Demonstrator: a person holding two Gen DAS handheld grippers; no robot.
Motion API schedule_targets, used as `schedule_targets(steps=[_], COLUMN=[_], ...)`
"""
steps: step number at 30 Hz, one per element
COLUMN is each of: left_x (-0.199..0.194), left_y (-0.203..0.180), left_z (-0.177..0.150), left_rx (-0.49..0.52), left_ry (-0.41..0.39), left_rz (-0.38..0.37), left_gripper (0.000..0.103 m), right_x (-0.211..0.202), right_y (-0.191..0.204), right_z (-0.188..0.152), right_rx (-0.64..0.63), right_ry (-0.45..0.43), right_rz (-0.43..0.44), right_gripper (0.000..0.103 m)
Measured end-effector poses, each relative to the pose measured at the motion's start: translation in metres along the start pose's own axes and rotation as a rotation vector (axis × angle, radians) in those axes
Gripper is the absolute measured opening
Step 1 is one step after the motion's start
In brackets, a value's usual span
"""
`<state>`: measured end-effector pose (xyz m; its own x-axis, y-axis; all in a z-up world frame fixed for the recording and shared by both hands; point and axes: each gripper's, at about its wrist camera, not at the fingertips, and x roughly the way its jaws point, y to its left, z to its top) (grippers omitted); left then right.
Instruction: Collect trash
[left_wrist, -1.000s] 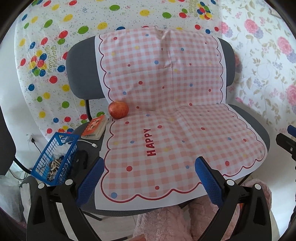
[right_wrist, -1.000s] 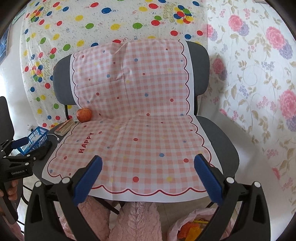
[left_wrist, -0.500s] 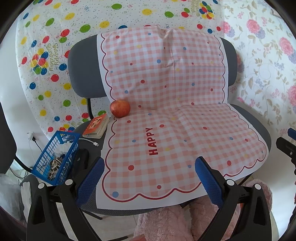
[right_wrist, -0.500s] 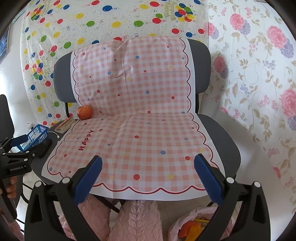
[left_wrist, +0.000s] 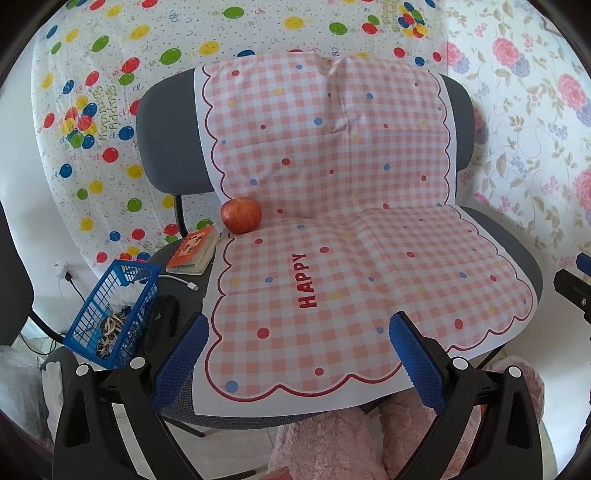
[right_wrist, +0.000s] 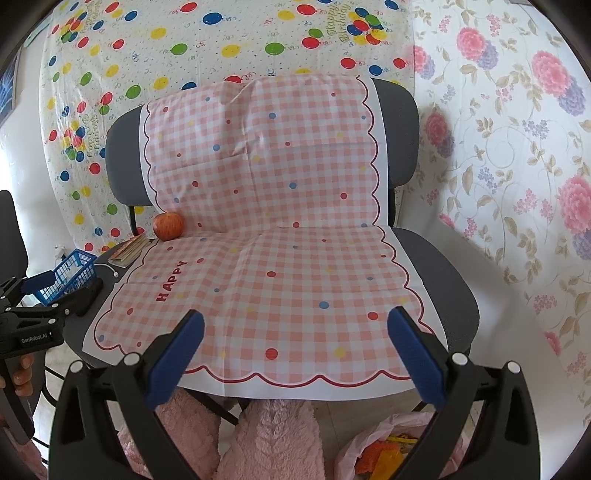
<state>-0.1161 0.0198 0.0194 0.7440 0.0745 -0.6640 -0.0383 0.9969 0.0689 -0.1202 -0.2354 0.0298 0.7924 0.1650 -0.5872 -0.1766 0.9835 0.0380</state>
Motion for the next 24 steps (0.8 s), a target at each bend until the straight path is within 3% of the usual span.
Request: schedule_targets(steps=[24], left_x=[-0.0009], left_y=[-0.0017], left_z=[-0.001], left_rx=[-0.001], left_ry=[0.002], left_rz=[0.003], left_gripper=[0.097], right_x=[-0.0006], right_y=[-0.0011], right_z=[-0.0005], right_rx=[-0.002], right_ry=[0.0], right_rz=[0.001], right_gripper=[0.097])
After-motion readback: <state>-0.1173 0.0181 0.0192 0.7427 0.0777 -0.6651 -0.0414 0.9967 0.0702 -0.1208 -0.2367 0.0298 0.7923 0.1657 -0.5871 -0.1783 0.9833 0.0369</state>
